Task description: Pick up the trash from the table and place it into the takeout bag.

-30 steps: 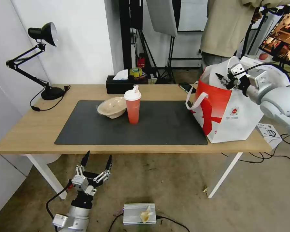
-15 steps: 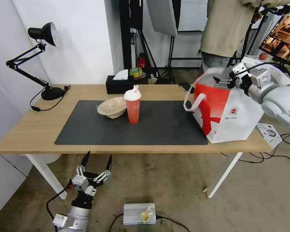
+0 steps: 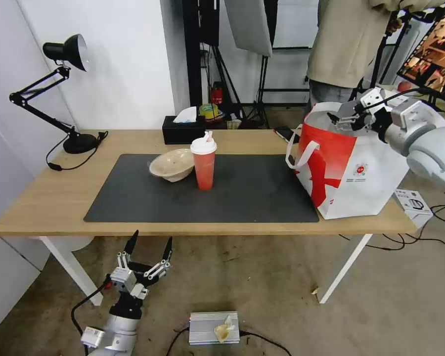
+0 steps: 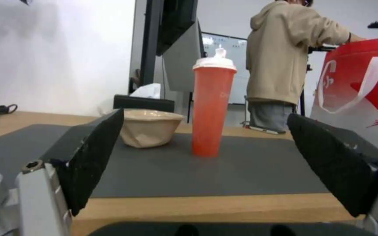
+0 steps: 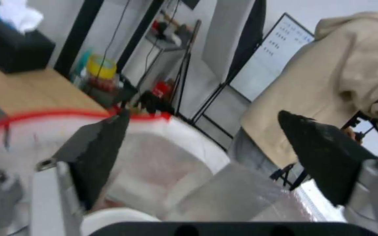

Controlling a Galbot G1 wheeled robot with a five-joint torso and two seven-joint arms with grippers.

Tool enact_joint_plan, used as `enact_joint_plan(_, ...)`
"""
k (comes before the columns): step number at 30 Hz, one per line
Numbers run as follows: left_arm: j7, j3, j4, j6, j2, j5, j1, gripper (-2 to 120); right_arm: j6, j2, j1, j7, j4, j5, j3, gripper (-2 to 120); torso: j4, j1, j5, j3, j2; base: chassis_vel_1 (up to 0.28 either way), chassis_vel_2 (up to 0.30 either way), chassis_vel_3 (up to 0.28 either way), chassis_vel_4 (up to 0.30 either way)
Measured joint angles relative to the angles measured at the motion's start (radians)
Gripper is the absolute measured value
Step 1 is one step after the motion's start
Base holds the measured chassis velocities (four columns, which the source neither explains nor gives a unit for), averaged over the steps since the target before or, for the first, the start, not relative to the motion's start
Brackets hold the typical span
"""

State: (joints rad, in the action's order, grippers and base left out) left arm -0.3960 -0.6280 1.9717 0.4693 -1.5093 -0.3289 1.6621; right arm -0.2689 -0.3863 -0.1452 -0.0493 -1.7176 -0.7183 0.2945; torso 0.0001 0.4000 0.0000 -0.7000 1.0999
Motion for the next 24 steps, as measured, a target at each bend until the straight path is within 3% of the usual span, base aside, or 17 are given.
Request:
enact_joint_plan(2, 0.000, -0.001, 0.007, 0.000, 0.000, -0.001, 0.002, 100, 0.000, 0.008, -0.006, -0.015, -0.022, -0.019, -0.008, 88, 0.0000, 0.000, 0.0000, 0.000, 0.000, 0.000, 0.000, 0.000, 0.000)
enact_joint_plan(10, 0.002, -0.004, 0.060, -0.013, -0.004, -0.004, 0.012, 100, 0.038, 0.067, -0.152, -0.128, -0.212, -0.146, -0.145, 108, -0.0001, 0.000, 0.0001, 0.000, 0.000, 0.000, 0.000, 0.000, 0.000)
enact_joint_plan(12, 0.002, -0.004, 0.064, -0.015, -0.004, -0.004, 0.012, 100, 0.043, 0.069, -0.173, -0.140, -0.232, -0.160, -0.171, 110, -0.0001, 0.000, 0.0001, 0.000, 0.000, 0.000, 0.000, 0.000, 0.000)
enact_joint_plan(16, 0.004, -0.005, 0.093, -0.021, -0.005, -0.003, 0.022, 100, 0.078, 0.080, -0.329, -0.211, -0.341, -0.209, -0.345, 114, -0.0001, 0.000, -0.0001, 0.000, 0.000, 0.000, 0.000, 0.000, 0.000)
enact_joint_plan(22, 0.004, -0.017, 0.132, -0.023, -0.011, -0.003, 0.052, 100, 0.133, 0.077, -0.465, -0.276, -0.440, -0.226, -0.435, 114, -0.0005, 0.000, -0.0002, 0.000, 0.000, 0.000, 0.000, 0.000, 0.000)
enact_joint_plan(24, 0.005, -0.032, 0.158, -0.020, -0.021, -0.002, 0.077, 100, 0.163, 0.045, -0.512, -0.301, -0.475, -0.222, -0.446, 112, 0.0004, 0.000, -0.0001, 0.000, 0.000, 0.000, 0.000, 0.000, 0.000)
